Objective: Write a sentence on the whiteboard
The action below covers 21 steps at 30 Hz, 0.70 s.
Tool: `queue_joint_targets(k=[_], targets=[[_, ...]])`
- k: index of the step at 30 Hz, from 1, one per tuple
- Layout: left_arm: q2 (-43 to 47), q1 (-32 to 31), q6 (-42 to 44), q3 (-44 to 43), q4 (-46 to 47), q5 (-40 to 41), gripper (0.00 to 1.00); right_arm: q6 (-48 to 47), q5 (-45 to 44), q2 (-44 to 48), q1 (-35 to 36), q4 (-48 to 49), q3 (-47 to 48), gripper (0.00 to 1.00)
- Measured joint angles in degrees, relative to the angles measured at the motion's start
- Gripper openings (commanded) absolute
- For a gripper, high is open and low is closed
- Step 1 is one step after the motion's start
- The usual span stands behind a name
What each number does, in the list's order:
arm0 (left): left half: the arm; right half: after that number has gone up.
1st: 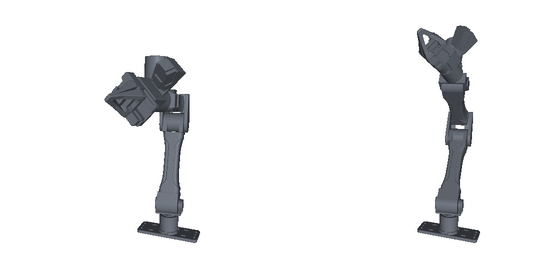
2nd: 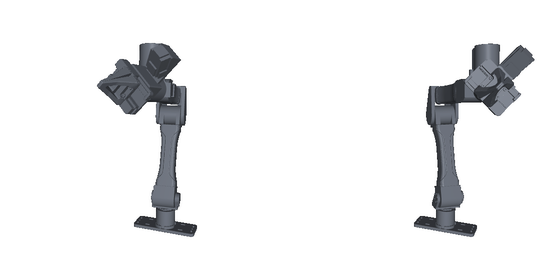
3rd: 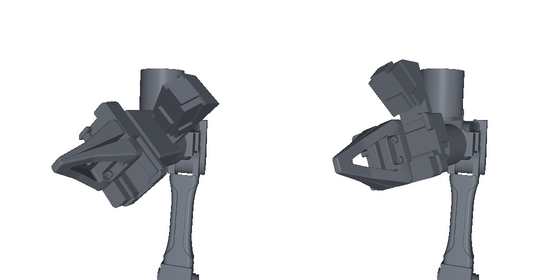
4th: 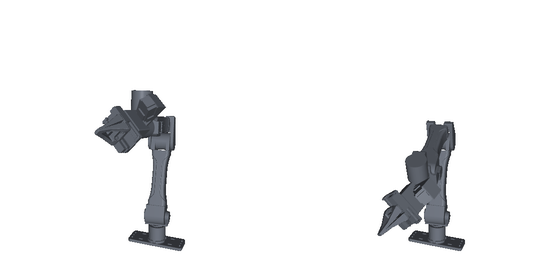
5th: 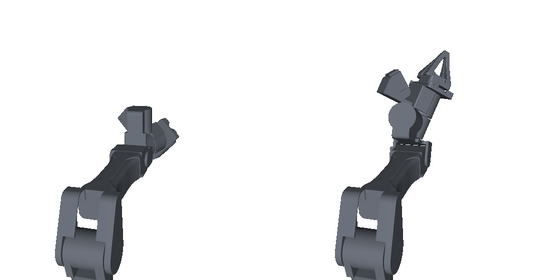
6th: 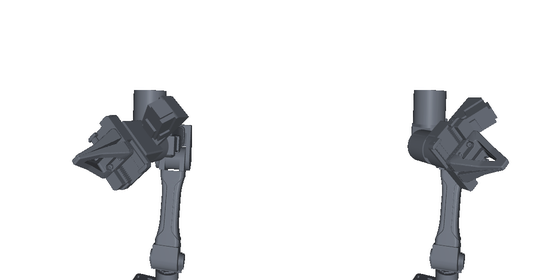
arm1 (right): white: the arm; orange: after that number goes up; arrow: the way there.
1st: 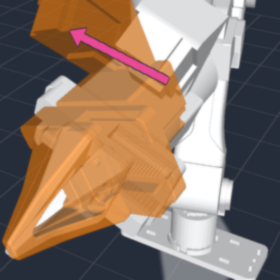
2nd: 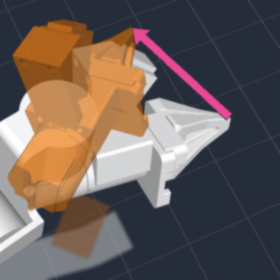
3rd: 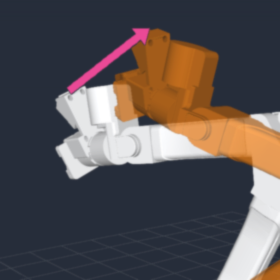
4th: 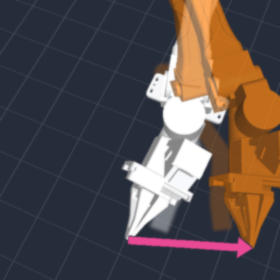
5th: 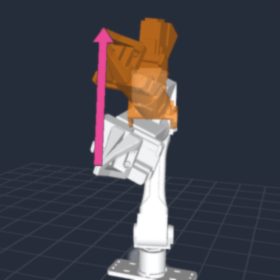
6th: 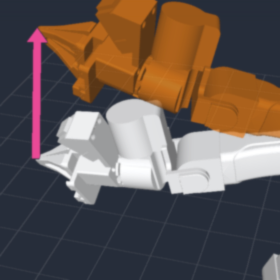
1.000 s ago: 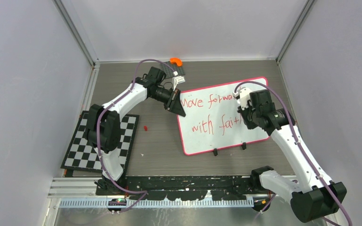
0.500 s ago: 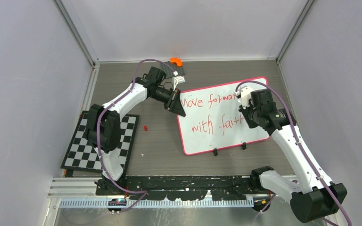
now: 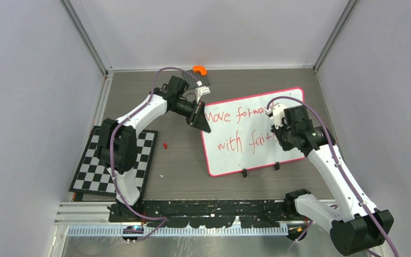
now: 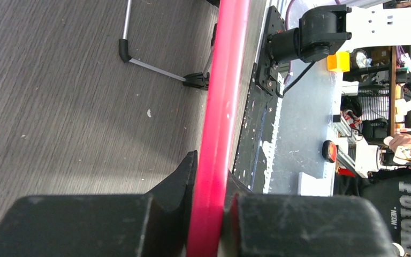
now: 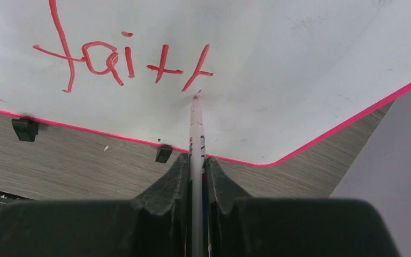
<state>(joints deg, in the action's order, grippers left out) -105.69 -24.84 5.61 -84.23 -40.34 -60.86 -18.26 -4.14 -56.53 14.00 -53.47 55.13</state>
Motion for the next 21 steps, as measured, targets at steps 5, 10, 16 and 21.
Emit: queue_joint_targets(k=[5, 10, 16, 21], targets=[[0.00, 0.00, 0.00, 0.00, 0.02, -0.02, 0.00, -0.09, 0.37, 0.07, 0.00, -1.03, 0.02, 0.00], [-0.02, 0.00, 0.02, 0.00, 0.02, -0.04, 0.00, -0.02, 0.52, 0.15, 0.00, -1.33, 1.42, 0.00], [-0.04, 0.00, 0.02, 0.00, 0.02, -0.07, 0.00, 0.15, 0.57, -0.04, 0.00, -0.04, 3.96, 0.00], [-0.04, 0.00, 0.04, 0.00, 0.00, -0.07, 0.00, 0.13, 0.52, -1.64, 0.00, 0.76, 4.13, 0.00]])
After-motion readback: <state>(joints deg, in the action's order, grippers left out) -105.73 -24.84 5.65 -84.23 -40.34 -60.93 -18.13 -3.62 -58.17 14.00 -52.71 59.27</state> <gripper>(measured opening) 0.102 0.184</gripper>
